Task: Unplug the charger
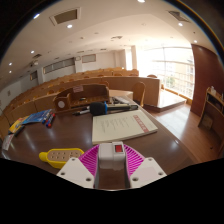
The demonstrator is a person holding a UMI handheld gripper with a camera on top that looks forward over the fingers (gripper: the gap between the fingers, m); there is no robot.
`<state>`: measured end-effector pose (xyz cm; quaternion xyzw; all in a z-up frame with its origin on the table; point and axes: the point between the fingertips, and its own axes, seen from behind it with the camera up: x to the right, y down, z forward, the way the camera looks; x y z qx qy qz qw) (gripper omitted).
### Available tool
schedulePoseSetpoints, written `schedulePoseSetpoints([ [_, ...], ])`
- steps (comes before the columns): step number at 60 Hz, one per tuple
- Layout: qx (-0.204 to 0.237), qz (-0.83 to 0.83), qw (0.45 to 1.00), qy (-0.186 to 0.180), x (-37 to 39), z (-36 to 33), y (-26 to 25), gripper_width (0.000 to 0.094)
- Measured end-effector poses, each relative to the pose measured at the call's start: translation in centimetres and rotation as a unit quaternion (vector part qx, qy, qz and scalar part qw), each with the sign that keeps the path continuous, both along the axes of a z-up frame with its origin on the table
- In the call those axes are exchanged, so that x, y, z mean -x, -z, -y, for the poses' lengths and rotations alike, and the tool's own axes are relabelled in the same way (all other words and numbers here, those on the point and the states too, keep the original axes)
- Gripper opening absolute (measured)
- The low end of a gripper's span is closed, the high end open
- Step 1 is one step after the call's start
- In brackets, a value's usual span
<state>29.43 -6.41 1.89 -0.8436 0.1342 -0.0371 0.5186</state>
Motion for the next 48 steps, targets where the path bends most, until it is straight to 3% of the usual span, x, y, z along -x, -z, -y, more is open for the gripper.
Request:
schedulePoseSetpoints([
  [2, 0.012, -0.011, 1.0, -0.001, -0.2, 0.4, -2.2, 0.036],
  [10, 0.038, -0.021, 0.999, 0.001, -1.5, 0.9, -0.6, 0.0454],
  [14, 0.042, -0.007, 0.999, 0.014, -2.3, 1.4, 0.3, 0.0621],
  [18, 0.048, 0.009, 0.998, 0.024, -3.0, 2.1, -0.3, 0.0856],
  [29, 0.04, 0.065, 0.997, 0.034, -4.1, 5.2, -4.8, 0.0849],
  [48, 0.031, 0.094, 0.995, 0.01, 3.6, 17.6, -11.7, 0.085],
])
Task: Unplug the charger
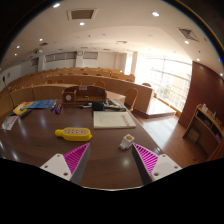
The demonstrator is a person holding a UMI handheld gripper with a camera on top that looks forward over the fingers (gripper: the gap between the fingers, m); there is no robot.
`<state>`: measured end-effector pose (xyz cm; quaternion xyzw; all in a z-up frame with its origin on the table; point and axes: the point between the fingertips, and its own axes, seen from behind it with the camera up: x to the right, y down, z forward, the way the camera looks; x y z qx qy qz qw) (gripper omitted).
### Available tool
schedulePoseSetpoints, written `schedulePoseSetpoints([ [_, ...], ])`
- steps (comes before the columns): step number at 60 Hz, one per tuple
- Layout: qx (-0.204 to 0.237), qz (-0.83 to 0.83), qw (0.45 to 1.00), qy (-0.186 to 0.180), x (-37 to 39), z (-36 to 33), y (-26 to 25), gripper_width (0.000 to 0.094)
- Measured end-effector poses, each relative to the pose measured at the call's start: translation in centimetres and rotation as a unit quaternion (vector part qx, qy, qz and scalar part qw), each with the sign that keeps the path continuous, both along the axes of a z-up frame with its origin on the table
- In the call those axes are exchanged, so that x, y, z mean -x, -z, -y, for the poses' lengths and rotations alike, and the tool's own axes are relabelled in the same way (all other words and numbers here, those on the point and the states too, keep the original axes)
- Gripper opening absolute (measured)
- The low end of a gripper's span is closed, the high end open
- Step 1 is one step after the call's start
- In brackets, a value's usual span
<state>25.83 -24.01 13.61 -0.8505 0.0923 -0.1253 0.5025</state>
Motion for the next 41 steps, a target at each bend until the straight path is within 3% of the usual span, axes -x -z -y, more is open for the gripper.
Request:
schedulePoseSetpoints([
  [20, 0.001, 0.01, 1.0, -0.005, 8.6, 14.7, -3.4, 0.0847],
  [41, -0.015, 0.014, 1.0, -0.021, 12.4, 20.1, -6.3, 0.085],
])
